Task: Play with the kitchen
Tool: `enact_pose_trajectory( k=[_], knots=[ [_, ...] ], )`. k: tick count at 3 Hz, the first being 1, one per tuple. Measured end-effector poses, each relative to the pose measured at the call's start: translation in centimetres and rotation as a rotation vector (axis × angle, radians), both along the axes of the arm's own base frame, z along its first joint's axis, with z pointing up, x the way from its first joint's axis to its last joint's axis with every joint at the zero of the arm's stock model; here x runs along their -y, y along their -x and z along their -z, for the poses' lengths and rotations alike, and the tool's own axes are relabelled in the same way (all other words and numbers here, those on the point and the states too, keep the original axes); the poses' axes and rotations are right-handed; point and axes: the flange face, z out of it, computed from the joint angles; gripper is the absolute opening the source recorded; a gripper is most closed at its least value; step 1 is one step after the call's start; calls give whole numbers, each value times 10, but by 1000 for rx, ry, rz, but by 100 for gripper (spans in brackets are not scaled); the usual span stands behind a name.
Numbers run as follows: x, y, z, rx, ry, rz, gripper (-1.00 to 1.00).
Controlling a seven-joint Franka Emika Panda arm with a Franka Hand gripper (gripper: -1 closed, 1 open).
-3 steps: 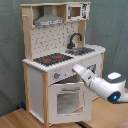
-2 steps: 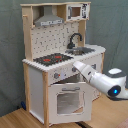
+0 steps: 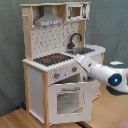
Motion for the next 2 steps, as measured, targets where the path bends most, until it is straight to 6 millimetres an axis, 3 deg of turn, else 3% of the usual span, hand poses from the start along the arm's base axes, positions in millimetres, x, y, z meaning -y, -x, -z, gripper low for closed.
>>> enact_pose_trajectory(
  k=[2],
  knots=[
    [23, -4, -29, -133, -6, 95, 100]
  ],
)
